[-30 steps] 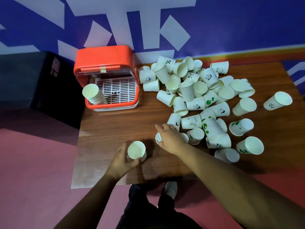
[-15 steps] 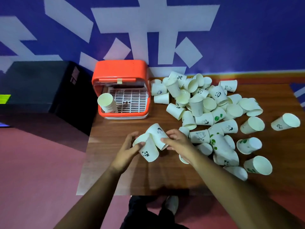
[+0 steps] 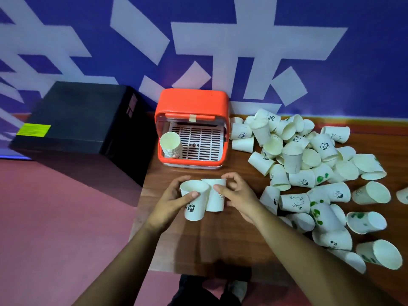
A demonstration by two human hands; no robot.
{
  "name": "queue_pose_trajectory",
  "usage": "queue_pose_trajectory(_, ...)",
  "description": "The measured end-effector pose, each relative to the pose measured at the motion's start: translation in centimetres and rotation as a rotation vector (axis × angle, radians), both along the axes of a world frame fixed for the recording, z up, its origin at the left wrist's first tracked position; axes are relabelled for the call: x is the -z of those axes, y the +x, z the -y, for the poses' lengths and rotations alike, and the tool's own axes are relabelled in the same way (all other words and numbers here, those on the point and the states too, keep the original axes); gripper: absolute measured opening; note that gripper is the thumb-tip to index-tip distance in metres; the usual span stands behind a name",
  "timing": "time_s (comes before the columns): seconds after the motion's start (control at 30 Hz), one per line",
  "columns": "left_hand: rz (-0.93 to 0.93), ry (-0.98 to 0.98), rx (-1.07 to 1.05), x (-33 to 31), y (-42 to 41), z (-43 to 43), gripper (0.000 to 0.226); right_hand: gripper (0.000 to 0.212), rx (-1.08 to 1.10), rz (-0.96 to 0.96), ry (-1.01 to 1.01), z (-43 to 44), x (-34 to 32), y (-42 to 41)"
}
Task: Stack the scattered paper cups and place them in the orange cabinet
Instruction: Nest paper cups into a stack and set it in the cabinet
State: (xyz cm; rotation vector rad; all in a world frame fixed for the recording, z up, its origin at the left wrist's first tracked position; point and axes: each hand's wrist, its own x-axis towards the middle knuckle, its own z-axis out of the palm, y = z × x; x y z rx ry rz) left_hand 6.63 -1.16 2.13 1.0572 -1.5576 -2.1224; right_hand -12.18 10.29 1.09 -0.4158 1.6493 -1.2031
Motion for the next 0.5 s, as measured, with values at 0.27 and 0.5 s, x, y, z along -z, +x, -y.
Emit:
queue_pose_trajectory(0.27,-0.01,-0.185,-0.264,-1.5,2.2,9.6,0.062,0.043,0.015,-0.174,-0.033,7.3,-1.0,1.0)
queue_pose_trajectory(0.5,0.049,-0.371,-0.285,-0.8,-1.3,16.8,0.075,0.053,0.112,-0.35,-0.091,11.1,-1.7,0.2)
